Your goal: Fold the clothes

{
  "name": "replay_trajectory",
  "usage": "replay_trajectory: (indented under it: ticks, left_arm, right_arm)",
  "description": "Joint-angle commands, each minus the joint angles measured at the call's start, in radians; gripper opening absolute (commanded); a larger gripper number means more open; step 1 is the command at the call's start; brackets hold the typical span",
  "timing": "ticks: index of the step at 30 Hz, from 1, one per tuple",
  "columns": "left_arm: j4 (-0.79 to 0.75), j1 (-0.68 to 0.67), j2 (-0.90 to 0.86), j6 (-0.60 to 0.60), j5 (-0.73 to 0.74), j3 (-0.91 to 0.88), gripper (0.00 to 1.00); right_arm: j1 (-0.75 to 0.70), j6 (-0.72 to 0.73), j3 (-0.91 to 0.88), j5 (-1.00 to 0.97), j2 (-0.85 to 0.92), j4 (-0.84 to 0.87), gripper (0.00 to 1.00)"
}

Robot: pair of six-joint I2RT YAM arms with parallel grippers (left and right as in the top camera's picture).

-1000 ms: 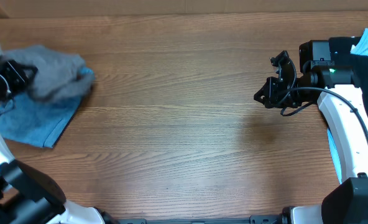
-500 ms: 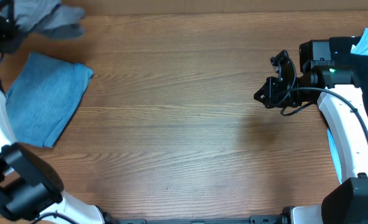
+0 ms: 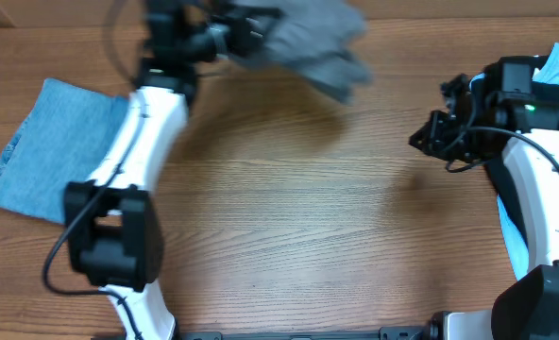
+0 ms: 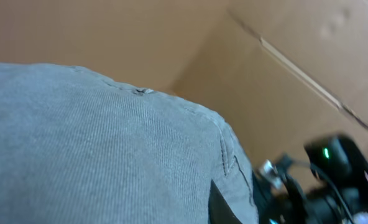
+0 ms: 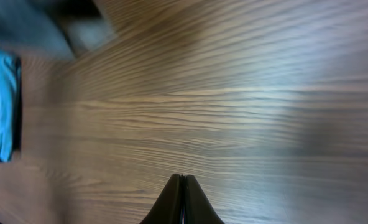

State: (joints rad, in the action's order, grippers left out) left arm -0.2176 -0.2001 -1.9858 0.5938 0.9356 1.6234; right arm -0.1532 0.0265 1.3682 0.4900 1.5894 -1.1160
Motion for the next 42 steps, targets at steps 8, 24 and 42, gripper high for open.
replay_trajectory:
  ticks: [8, 24, 42]
  left_arm:
    - [0.875, -0.149, -0.263, -0.319, -0.127, 0.017, 0.04]
    - [1.473, -0.180, 0.044, -0.323, -0.607, 0.017, 0.04]
    - [1.130, -0.457, 0.030, -0.326, -0.826, 0.426, 0.04]
  right_arm:
    - [-0.174, -0.006, 0.008, -0.012, -0.005, -0.010, 0.04]
    - [-0.050, -0.174, 0.008, 0.217, -0.005, -0.045, 0.04]
    - [-0.068, -0.101, 0.008, 0.158, -0.005, 0.034, 0.04]
